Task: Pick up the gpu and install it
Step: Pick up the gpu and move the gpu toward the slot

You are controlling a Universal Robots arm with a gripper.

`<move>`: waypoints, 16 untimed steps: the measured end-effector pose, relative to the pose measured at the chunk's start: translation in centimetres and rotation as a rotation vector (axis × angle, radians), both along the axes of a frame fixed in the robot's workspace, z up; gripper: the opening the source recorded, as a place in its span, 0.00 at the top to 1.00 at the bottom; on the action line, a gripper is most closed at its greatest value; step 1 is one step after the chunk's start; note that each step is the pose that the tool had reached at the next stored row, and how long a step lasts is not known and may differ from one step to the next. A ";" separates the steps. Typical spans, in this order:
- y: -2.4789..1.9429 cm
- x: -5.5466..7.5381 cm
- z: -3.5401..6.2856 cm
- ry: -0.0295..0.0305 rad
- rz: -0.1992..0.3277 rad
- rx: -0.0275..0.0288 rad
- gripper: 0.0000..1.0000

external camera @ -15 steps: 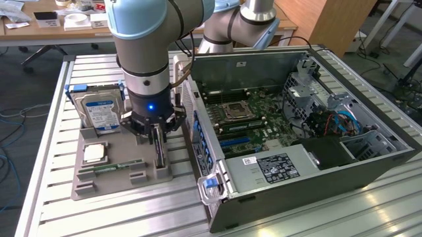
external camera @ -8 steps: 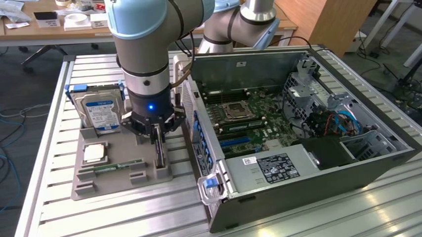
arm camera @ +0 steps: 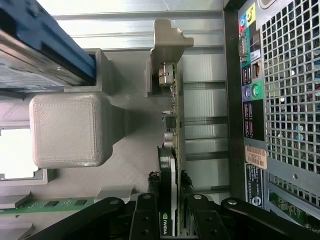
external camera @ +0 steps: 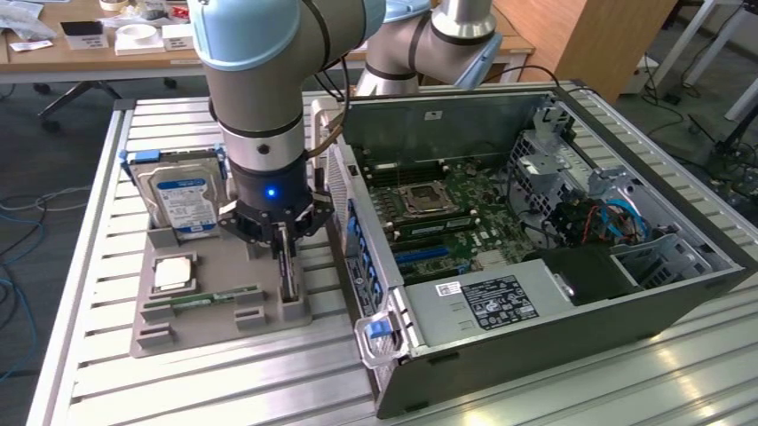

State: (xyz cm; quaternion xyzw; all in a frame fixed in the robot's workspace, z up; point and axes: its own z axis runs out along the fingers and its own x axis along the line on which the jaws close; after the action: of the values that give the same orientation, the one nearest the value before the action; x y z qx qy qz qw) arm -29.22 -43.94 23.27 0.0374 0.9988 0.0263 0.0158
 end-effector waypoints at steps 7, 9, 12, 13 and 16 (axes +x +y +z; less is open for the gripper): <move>0.00 0.0 0.00 -0.0001 0.000 0.0000 0.73; 0.00 0.0 0.00 -0.0001 0.001 0.0000 0.73; 0.00 0.0 0.00 -0.0001 0.021 0.0000 0.73; 0.00 0.0 0.00 -0.0001 0.025 0.0000 0.73; 0.00 0.0 0.00 -0.0001 0.026 0.0000 0.73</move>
State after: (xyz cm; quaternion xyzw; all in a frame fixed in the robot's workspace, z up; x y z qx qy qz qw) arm -29.21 -43.94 23.27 0.0246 0.9992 0.0265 0.0155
